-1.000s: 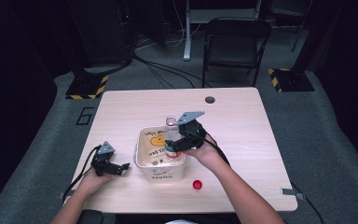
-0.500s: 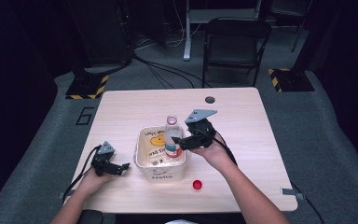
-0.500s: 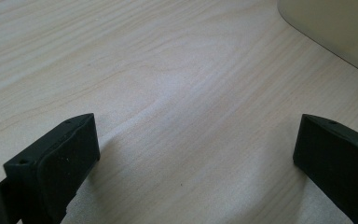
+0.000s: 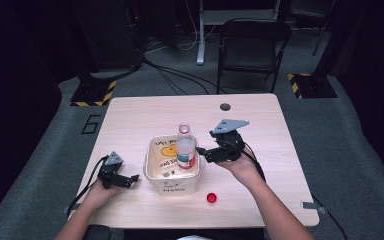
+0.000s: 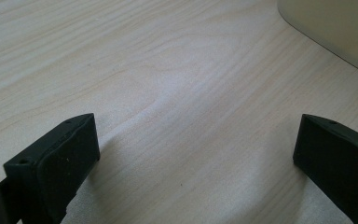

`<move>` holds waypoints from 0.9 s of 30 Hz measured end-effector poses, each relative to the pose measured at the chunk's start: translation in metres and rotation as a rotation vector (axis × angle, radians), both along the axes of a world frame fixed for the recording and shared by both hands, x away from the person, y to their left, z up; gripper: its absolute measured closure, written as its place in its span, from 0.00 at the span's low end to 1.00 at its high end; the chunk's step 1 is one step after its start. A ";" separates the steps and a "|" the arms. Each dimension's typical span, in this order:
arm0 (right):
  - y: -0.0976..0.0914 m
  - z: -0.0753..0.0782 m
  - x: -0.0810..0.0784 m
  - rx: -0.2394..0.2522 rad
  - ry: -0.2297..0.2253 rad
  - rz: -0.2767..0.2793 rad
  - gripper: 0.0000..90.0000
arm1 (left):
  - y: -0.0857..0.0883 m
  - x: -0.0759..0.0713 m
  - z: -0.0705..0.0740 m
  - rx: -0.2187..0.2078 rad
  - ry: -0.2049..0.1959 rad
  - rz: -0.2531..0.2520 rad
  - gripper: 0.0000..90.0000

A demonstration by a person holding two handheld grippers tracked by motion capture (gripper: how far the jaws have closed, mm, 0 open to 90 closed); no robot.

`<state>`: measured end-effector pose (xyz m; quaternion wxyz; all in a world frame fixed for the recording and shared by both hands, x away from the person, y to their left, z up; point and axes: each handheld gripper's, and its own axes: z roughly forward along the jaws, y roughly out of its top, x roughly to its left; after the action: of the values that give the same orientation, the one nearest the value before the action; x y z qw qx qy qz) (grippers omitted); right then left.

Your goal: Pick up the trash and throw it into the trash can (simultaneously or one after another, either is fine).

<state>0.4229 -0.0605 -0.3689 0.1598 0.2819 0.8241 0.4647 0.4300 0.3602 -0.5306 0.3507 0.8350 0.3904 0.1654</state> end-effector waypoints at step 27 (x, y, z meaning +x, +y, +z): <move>-0.056 -0.027 -0.030 0.034 -0.007 -0.017 0.37 | 0.000 0.000 0.000 -0.001 -0.002 0.001 0.00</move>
<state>0.3926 -0.1162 -0.3959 0.1617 0.2902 0.8129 0.4783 0.4300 0.3601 -0.5307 0.3512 0.8345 0.3907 0.1662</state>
